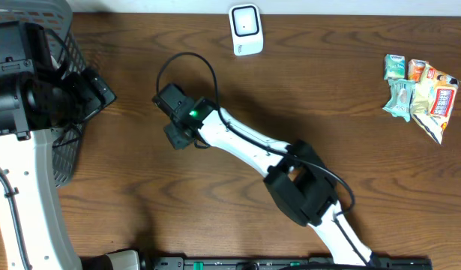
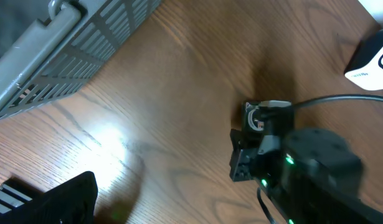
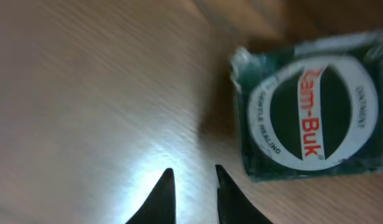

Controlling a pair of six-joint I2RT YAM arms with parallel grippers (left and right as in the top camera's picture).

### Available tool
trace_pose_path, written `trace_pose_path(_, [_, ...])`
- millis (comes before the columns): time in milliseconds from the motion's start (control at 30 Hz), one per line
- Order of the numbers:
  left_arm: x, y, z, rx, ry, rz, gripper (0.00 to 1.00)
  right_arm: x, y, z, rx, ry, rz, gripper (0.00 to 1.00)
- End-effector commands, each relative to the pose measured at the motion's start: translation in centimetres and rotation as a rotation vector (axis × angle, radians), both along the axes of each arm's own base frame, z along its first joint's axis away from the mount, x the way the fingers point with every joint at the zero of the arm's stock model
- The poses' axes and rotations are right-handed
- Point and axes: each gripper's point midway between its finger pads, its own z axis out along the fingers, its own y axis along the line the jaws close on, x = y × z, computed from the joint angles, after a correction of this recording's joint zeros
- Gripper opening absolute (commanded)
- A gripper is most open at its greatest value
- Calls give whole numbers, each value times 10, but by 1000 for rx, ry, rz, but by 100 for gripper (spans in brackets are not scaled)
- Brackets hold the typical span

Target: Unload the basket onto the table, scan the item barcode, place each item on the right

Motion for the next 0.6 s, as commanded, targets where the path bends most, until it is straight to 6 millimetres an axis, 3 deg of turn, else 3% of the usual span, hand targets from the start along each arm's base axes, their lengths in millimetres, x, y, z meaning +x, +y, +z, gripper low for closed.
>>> trace_pose_path(0, [-1,2,2,11,-3,-1,98,18,-30,-5,-113,-64,-117,1])
trace_pose_path(133, [-1,2,2,11,-3,-1,98,25,-60,-8,-182,-44,-207,1])
trace_pose_path(267, [-1,2,2,10,-3,-1,98,41,-111,-10,-265,-2,-334,1])
trace_pose_path(333, [-1,2,2,11,-3,-1,98,44,-120,-5,-225,58,-356,1])
trace_pose_path(400, [-1,2,2,11,-3,-1,98,37,-105,2,-116,142,-272,1])
trace_pose_path(500, [-1,2,2,11,-3,-1,98,6,-44,34,204,277,78,1])
trace_pose_path(567, [-1,2,2,11,-3,-1,98,-7,-22,49,316,298,186,1])
